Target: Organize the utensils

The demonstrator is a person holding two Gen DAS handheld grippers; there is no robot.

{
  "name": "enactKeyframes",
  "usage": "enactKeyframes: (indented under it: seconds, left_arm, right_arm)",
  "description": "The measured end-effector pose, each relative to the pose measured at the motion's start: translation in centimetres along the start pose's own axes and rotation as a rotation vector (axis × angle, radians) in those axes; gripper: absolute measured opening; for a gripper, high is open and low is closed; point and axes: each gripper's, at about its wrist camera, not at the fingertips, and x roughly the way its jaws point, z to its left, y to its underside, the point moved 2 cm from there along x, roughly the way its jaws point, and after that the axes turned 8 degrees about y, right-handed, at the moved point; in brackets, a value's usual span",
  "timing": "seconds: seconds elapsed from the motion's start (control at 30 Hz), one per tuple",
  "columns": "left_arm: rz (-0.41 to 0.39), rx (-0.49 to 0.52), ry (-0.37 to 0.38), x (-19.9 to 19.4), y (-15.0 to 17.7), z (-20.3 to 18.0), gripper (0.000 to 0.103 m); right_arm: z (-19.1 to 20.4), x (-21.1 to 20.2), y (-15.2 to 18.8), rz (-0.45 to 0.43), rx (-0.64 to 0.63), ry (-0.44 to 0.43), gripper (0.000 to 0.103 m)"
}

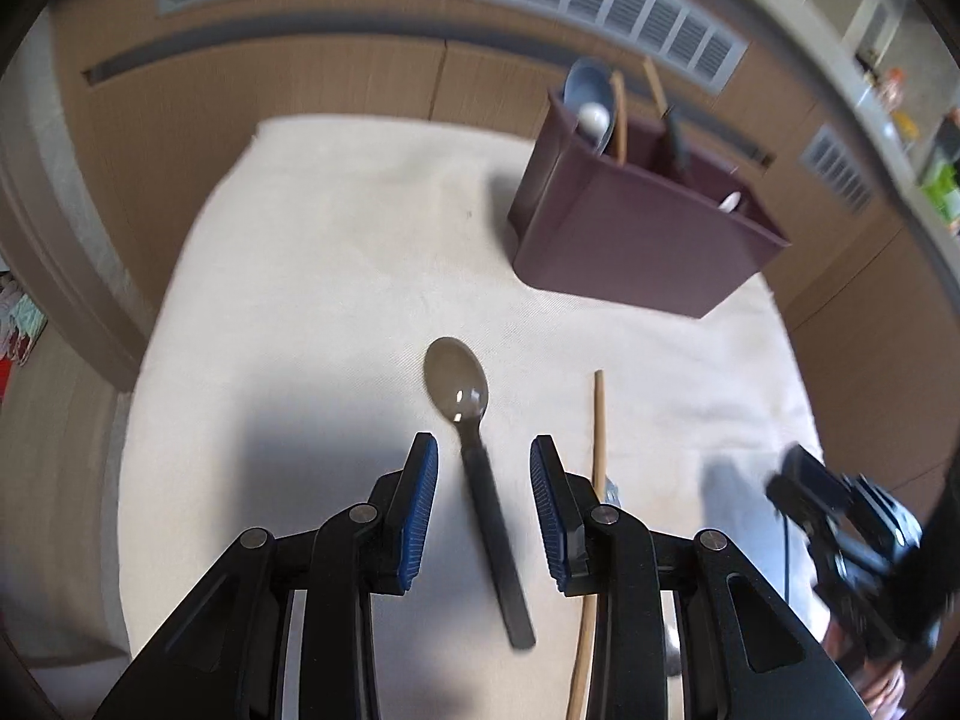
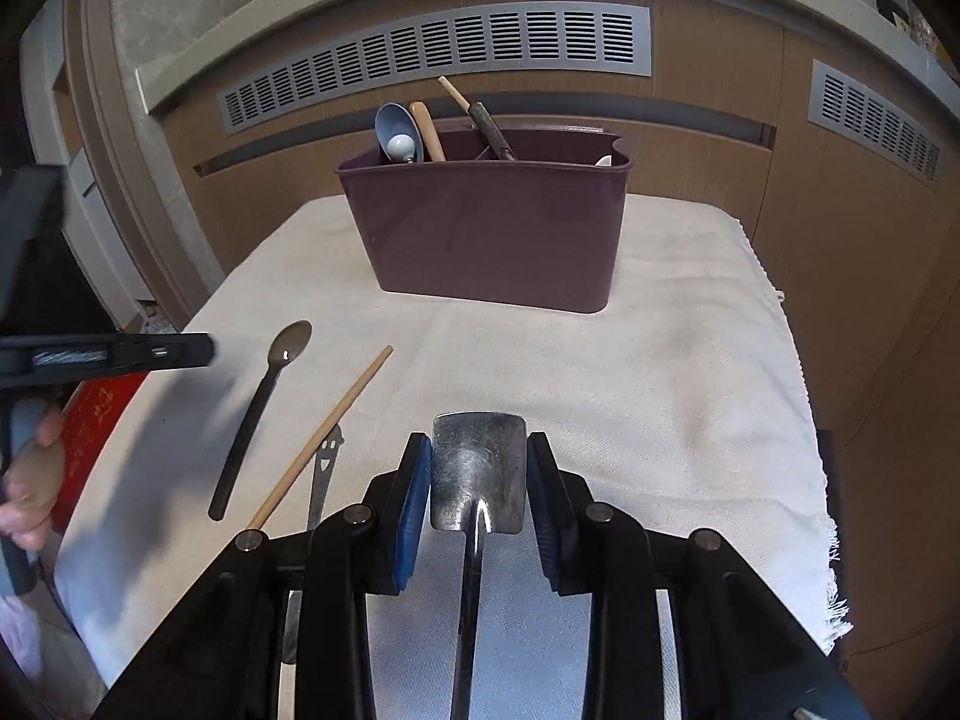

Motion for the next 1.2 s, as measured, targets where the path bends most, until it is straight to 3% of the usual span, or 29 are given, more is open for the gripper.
enactKeyframes:
  seconds: [0.17, 0.27, 0.33, 0.47, 0.67, 0.8, 0.93, 1.0, 1.1, 1.2]
  left_arm:
    - [0.157, -0.007, -0.112, 4.9, -3.1, -0.2, 0.034]
    - [0.183, 0.016, -0.185, 6.8, -3.3, -0.3, 0.034]
    - [0.143, 0.075, -0.221, 6.9, -3.0, -1.1, 0.033]
    - [0.014, 0.106, -0.158, 5.1, -0.6, -1.8, 0.033]
    - [-0.291, 0.140, -0.056, -3.1, 3.9, -4.9, 0.033]
    - [-0.431, 0.198, 0.000, -7.5, 4.5, -7.5, 0.033]
    - [-0.538, 0.278, 0.030, -10.9, 2.2, -9.5, 0.032]
    - [-0.583, 0.317, 0.067, -12.7, -0.6, -10.6, 0.032]
    - [-0.644, 0.371, 0.111, -15.7, -5.0, -12.8, 0.032]
    - [-0.712, 0.423, 0.102, -17.3, -9.1, -14.3, 0.032]
  right_arm:
    - [-0.3, -0.5, 0.4, -0.014, 0.000, -0.019, 0.029]
    - [-0.4, -1.1, 0.4, -0.036, -0.016, -0.006, 0.029]
    - [-0.4, -1.5, 0.3, -0.054, -0.022, -0.005, 0.029]
    - [-0.5, -2.4, -0.1, -0.091, -0.025, -0.011, 0.029]
    - [-1.1, -4.2, -0.6, -0.147, 0.007, -0.020, 0.029]
    - [-1.4, -5.7, -1.5, -0.180, 0.029, -0.031, 0.029]
    - [-1.8, -8.1, -3.7, -0.260, 0.053, -0.043, 0.029]
    - [-1.9, -9.4, -6.0, -0.312, 0.042, -0.043, 0.029]
    - [-2.1, -12.1, -11.2, -0.410, 0.004, -0.035, 0.029]
    - [-2.3, -14.4, -16.9, -0.522, -0.025, -0.037, 0.029]
